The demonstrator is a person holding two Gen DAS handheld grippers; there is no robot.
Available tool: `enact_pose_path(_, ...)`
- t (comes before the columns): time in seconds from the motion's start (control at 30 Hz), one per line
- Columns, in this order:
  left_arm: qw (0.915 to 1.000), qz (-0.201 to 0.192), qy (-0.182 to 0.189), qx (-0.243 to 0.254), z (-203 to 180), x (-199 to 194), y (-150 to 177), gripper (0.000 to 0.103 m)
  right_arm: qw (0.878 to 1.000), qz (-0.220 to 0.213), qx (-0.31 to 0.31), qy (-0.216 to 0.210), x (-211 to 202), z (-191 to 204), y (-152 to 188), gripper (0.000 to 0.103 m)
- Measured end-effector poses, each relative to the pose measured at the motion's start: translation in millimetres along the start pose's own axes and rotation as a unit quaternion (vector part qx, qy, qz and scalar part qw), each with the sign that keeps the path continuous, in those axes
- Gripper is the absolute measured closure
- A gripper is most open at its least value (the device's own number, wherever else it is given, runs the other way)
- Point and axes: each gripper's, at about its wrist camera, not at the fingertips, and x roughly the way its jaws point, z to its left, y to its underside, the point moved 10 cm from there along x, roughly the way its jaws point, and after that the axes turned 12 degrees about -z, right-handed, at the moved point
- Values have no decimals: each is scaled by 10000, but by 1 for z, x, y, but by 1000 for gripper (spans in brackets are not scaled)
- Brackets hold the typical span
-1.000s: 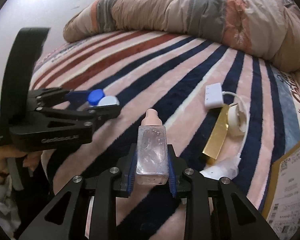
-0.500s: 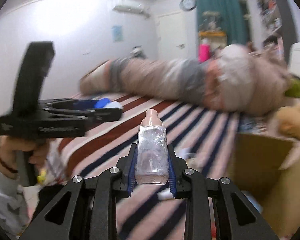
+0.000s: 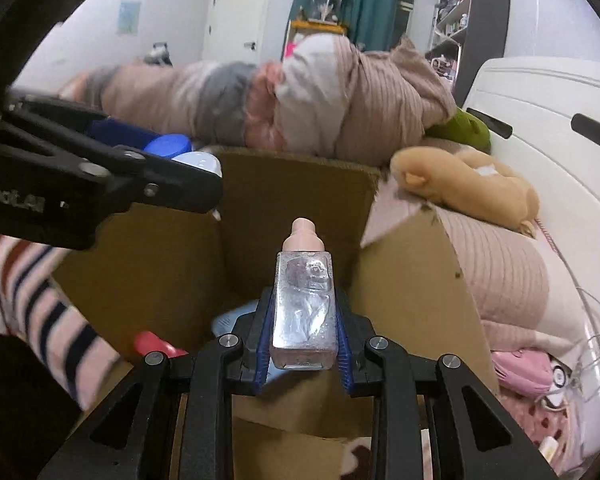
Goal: Organize rigid objects
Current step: 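Carry the glass bottle and lens case into the box and open both grippers, then grasp the white tube with right gripper while left grasps the gold rectangular item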
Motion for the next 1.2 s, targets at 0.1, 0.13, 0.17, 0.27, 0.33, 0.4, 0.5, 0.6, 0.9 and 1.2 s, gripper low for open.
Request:
enact_pose_path(0.1,9998,123,-94,123,-2,11,3,44,9999,78,-23,61,4,-4,6,81)
enact_pose_path(0.13,9997,123,-131,193,-3,12,3,44,9999,96,-34,72,5,-5,7,79)
enact_pose_path(0.17,9994,151,-177,274,-5,15,4,44,9999,128,-47,78,5,-6,9,79)
enact_pose_path(0.27,9991,180,-180,333,-6,18,6,44,9999,117,-33,22,5,-6,12,74)
enact_pose_path(0.33,9990,184,-196,348,-4,17,7,44,9999,115,6,-44,6,-6,10,70)
enact_pose_path(0.4,9992,162,-170,330,-4,14,7,39,9999,108,16,-34,4,-6,10,65)
enact_pose_path(0.5,9996,38,-83,250,-1,5,3,30,9999,89,75,-32,2,-5,6,55)
enact_pose_path(0.6,9998,-109,-130,129,9,-10,0,28,9999,57,134,-10,-2,-4,0,51)
enact_pose_path(0.9,9929,-658,-682,-724,111,-83,16,18,9943,-726,213,-747,-29,56,-56,50)
enact_pose_path(1.2,9791,-511,-1508,-1263,217,-102,108,18,9712,-332,180,-2351,-4,198,-60,50)
